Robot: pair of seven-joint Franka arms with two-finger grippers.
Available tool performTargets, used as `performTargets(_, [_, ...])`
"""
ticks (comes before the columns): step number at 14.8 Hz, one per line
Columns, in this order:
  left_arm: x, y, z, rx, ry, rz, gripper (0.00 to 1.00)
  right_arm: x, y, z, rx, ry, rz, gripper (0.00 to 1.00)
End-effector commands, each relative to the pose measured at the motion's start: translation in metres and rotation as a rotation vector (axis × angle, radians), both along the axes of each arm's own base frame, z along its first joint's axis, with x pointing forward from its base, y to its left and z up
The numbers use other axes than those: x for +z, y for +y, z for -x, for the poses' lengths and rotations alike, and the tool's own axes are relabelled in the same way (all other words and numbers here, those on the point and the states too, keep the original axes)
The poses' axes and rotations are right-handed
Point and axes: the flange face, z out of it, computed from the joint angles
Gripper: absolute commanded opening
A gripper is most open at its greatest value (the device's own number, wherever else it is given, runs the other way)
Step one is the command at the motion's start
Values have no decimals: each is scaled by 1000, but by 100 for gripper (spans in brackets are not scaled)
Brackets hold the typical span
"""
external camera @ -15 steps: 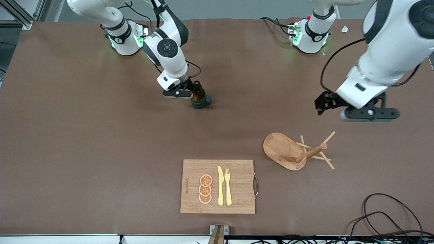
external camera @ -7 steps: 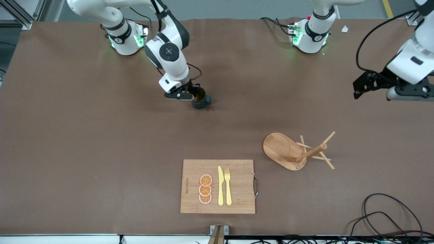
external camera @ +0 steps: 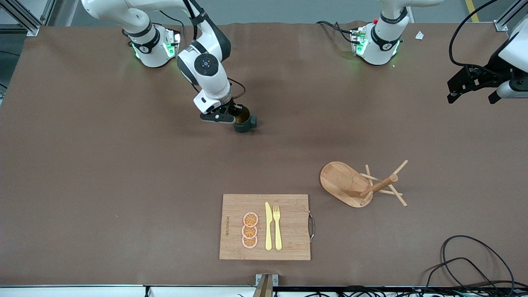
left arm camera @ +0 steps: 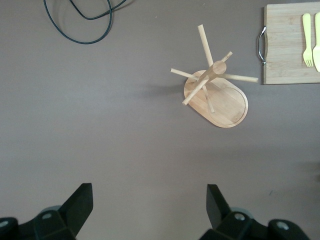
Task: Transfer cup from left to right arm and place
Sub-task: 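Close the right gripper on the teal mug's rim, then slide the teal mug away from the stand with the right gripper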
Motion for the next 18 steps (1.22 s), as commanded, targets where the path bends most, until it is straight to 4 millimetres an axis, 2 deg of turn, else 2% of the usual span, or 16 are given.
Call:
performTargets(1, [-9,1,-6,-7,18,15,100,-1,5,0,-21,-8,-2,4])
performTargets(3, [-8,0,-7,-8,17,15,100,-1,5,0,-21,-8,-2,1])
performTargets(6, [-11,0,-12,-8,18,14,100,0,3,-1,-36,-2,3,0])
performTargets(7, [-4,2,-14,-8,3,14,100,2,3,-2,-38,-1,5,0])
performTargets(9, [-4,5,-17,-10,2,15,100,8,-1,-3,-45,15,21,0])
performTargets(12, [-4,6,-17,4,3,16,100,32,-6,-10,-47,31,44,0])
performTargets(13, [-1,1,-17,2,-3,14,100,41,-12,-14,-54,37,51,0])
performTargets(16, [-1,5,-18,9,-5,12,100,71,-35,-28,-29,42,57,0])
performTargets(18, [-2,7,-19,2,-3,17,100,82,-67,-41,19,37,56,0])
